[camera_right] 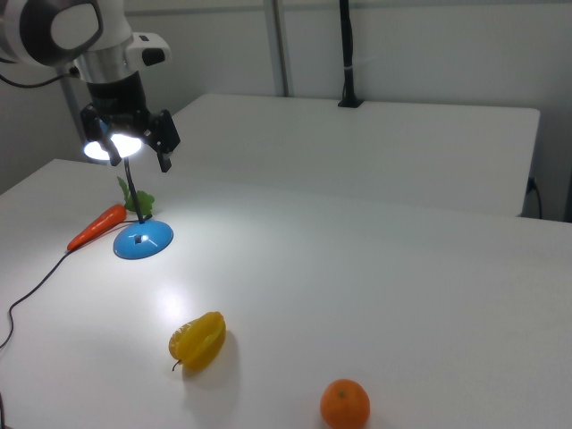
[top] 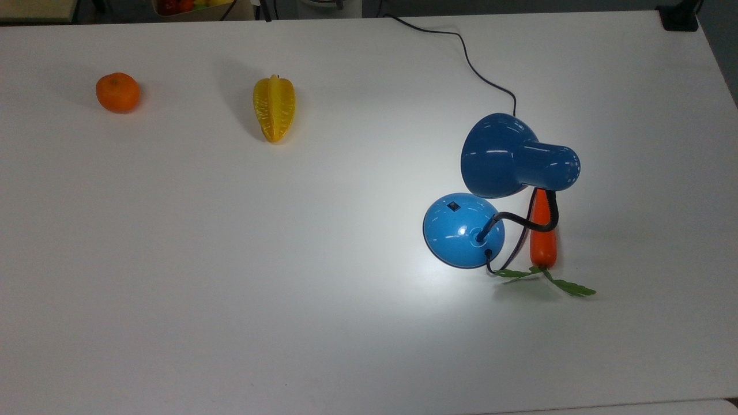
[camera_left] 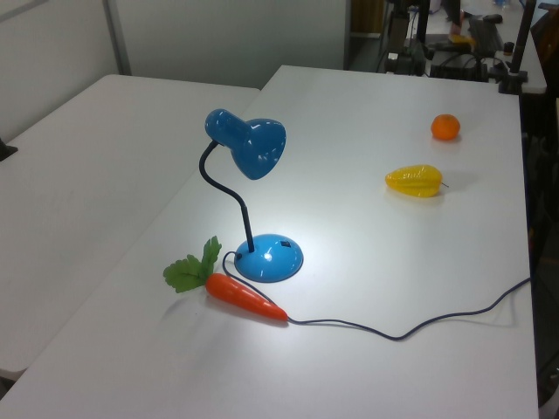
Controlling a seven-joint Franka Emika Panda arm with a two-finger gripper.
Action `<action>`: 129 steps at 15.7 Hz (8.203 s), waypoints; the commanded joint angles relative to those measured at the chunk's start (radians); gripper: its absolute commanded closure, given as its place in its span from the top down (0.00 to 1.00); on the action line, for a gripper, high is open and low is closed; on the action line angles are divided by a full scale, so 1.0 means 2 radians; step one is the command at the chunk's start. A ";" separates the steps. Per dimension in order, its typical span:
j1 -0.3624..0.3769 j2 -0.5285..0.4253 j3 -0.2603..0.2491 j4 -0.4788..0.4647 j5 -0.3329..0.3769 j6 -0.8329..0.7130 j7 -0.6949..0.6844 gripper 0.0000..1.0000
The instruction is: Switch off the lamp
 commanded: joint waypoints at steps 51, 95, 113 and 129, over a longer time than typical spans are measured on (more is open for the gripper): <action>0.059 0.038 0.002 -0.046 0.009 0.082 -0.082 0.00; 0.102 0.245 0.067 -0.079 0.006 0.461 -0.040 0.00; 0.106 0.257 0.071 -0.099 -0.001 0.480 -0.040 0.00; 0.091 0.235 0.071 -0.123 0.000 0.473 -0.040 0.00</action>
